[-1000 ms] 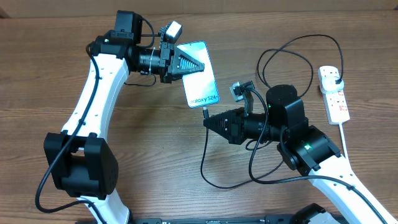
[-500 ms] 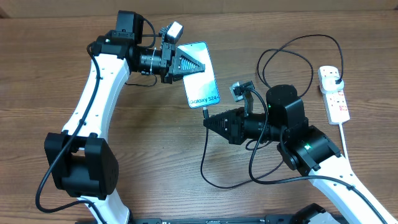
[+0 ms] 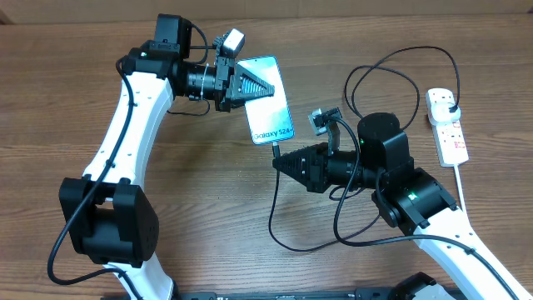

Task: Plug charger to phone and switch on socket
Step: 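Align the held USB-C plug under the phone's bottom port with the right gripper, then lower the phone with the left gripper onto the plug held by the right gripper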

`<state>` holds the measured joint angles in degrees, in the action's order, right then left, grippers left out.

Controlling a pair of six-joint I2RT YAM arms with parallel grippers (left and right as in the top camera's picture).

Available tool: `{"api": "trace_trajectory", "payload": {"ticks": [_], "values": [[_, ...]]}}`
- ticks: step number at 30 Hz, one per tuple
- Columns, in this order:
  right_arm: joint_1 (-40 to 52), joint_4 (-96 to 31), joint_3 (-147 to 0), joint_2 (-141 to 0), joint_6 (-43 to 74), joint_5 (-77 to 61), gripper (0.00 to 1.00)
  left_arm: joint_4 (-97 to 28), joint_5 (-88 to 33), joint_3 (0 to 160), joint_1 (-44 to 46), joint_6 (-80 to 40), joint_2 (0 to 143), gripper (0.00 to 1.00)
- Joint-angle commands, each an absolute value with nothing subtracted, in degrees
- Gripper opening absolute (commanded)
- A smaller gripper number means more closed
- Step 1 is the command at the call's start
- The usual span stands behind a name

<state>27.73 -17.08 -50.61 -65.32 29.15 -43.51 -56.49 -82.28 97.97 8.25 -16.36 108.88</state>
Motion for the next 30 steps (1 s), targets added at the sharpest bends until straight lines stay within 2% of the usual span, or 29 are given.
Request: {"api": "trace_trajectory", "payload": {"ticks": [1, 30], "values": [[27.2, -15.8, -50.6, -65.4, 28.5, -43.5, 0.04, -56.3, -84.1, 98.7, 8.4, -15.4, 108.7, 0.04], [27.2, -15.0, -50.6, -65.5, 26.7, -37.5, 0.04, -56.9, -84.0, 98.7, 10.0, -15.2, 108.7, 0.04]]}}
